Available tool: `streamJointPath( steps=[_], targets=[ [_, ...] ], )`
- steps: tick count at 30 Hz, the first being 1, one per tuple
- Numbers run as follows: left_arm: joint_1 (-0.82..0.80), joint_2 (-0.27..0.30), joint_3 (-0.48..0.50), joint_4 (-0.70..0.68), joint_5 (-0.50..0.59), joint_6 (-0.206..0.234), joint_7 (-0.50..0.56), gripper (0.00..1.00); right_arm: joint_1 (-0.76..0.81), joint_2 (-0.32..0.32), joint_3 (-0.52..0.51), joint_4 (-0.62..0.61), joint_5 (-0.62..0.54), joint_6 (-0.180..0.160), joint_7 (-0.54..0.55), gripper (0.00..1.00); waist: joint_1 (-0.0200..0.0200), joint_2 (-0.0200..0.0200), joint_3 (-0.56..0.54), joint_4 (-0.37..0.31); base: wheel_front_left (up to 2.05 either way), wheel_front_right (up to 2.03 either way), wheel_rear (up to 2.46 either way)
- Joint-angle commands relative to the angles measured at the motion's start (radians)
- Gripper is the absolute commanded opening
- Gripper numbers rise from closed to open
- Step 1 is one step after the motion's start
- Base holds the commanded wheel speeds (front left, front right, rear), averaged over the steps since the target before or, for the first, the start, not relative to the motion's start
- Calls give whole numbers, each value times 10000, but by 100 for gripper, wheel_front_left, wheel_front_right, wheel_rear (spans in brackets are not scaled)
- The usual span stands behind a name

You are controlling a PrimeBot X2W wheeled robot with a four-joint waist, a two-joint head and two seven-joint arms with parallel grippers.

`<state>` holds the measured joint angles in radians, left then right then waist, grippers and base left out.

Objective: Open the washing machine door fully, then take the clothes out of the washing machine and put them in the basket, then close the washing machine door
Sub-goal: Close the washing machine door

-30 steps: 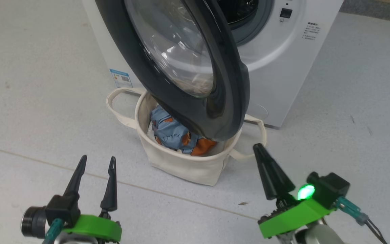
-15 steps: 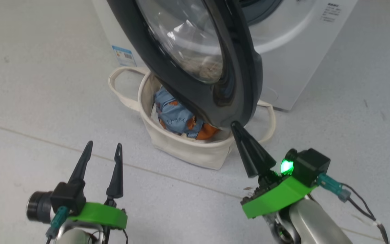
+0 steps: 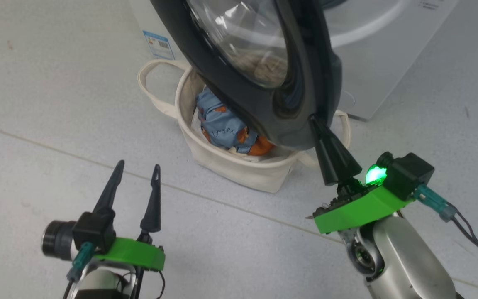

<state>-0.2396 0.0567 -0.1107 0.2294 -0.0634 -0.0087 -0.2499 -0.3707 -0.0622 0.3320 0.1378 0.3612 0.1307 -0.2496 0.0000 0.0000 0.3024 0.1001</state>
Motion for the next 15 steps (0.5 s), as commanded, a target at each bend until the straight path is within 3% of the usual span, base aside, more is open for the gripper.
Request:
streamJointPath(
  steps=[1,15],
  targets=[
    [-281,41,247,-282,106,78,-118,100,-271,120,41,-280,-48,0,-122,0,0,0,137,21,0,0,0],
    [-983,-36,-131,-380,74,256,-118,100,-1581,-9,-1061,-355,-93,0,-122,0,0,0,1550,-77,0,0,0]
  ],
)
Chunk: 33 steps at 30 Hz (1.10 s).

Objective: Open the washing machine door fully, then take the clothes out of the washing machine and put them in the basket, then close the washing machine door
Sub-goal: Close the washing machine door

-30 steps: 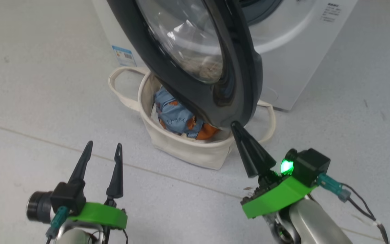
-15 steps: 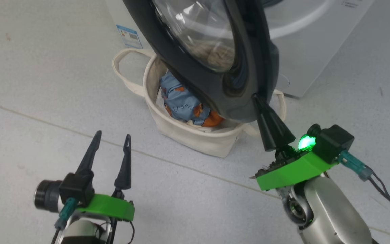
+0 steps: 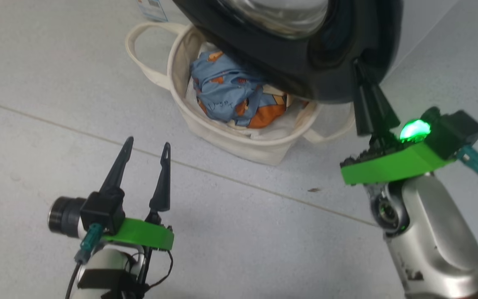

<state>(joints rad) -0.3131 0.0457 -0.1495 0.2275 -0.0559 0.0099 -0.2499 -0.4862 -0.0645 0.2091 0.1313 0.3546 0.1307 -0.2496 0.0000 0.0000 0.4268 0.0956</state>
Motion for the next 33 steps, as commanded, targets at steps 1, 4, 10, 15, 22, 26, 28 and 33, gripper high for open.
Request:
streamJointPath(
  steps=[1,4,10,15,22,26,28,33],
  targets=[
    [-313,71,258,-358,-20,84,-118,100,-631,-68,189,-235,-66,0,-122,0,0,0,428,-50,0,0,0],
    [-441,67,250,-317,-13,116,-118,100,-1073,-180,150,-128,-14,0,-122,0,0,0,667,-63,0,0,0],
    [-786,55,111,-234,-90,194,-118,100,-2252,-572,-291,87,191,0,-122,0,0,0,1248,39,0,0,0],
    [-1043,49,-72,-218,-156,279,-118,100,-3008,-805,-806,358,291,0,-122,0,0,0,1630,154,0,0,0],
    [-1318,47,-134,-253,-385,523,-118,100,-3770,-1086,-838,793,-85,0,-122,0,0,0,2049,228,0,0,0],
    [-1363,46,-195,-262,-472,596,-118,100,-4054,-904,-1259,1030,273,0,-122,0,0,0,2174,249,0,0,0],
    [-1378,46,-254,-271,-531,627,-118,100,-4204,-920,-1395,1187,479,0,-122,0,0,0,2253,268,0,0,0],
    [-1509,46,-409,-320,-626,711,-118,100,-4643,-1073,-1679,1396,652,0,-122,0,0,0,2532,373,0,0,0]
  ],
)
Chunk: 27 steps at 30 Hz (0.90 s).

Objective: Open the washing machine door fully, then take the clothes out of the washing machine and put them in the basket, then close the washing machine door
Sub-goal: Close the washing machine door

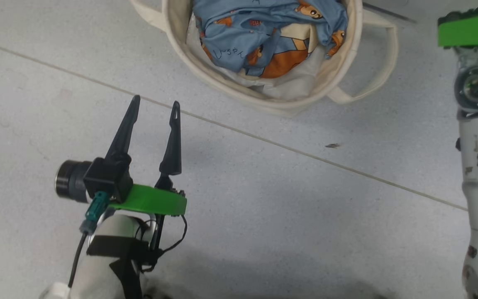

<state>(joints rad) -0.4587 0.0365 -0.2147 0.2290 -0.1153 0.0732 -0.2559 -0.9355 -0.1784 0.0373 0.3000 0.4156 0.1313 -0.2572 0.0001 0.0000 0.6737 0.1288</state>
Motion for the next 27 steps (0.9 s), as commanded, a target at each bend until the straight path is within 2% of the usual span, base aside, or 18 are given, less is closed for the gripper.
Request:
streamJointPath(
  steps=[1,11,19,27],
  targets=[
    [-81,138,210,-341,-54,96,-59,100,-217,53,-18,-260,64,-6,-46,0,-1,0,103,69,0,0,0],
    [-219,138,-32,-355,-267,245,-59,100,-526,12,-233,42,502,-6,-46,0,-1,0,239,190,0,0,0],
    [-219,137,-7,-380,-244,198,-59,100,-557,114,-549,172,1014,-6,-46,0,-1,0,200,68,0,0,0],
    [-199,137,24,-266,-262,189,-59,100,-118,21,-175,36,863,-6,-46,0,-1,0,-114,-41,0,0,0]
  ],
)
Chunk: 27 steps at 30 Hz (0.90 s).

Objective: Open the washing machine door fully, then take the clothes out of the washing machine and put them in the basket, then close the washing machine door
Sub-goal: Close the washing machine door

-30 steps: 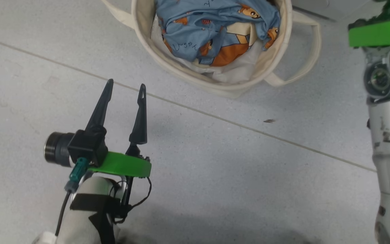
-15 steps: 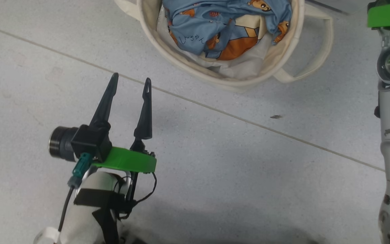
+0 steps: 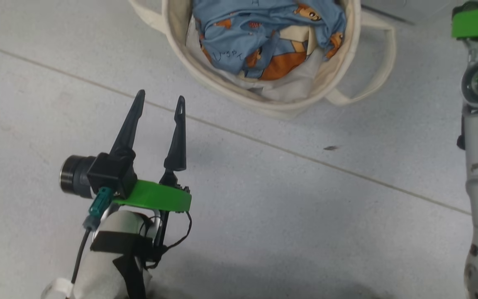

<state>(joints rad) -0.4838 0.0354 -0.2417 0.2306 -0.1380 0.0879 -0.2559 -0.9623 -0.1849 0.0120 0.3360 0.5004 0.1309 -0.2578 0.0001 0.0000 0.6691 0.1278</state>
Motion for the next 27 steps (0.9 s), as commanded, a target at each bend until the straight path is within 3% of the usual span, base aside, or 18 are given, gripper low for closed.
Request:
streamJointPath(
  steps=[1,5,8,15,20,26,27],
  targets=[
    [70,149,295,-254,-34,28,-59,100,292,82,174,-418,-100,-2,-40,0,-1,0,-188,-61,0,0,0],
    [196,149,366,-145,-11,-27,-59,100,1072,45,800,-885,-282,-2,-40,0,-1,0,-818,-234,0,0,0],
    [488,149,564,54,125,-89,-59,100,2055,-328,1650,-1336,-198,-2,-40,0,-1,0,-1656,-516,0,0,0],
    [1424,149,1047,250,-99,-507,-59,100,4154,-297,2118,-2525,-428,-2,-40,0,-1,0,-3245,-1067,0,0,0],
    [2120,192,1282,180,246,-684,-59,100,5778,-220,2205,-3160,-884,-2,-40,0,-1,0,-4173,-1450,0,0,0],
    [2760,189,1478,-202,541,-731,-59,100,7258,354,1372,-3400,-1192,-2,-40,0,-1,0,-4868,-1749,0,0,0],
    [2853,189,1474,-211,575,-776,-59,100,7437,474,1170,-3407,-1275,-2,-40,48,-1,0,-4969,-1788,0,0,0]
  ],
)
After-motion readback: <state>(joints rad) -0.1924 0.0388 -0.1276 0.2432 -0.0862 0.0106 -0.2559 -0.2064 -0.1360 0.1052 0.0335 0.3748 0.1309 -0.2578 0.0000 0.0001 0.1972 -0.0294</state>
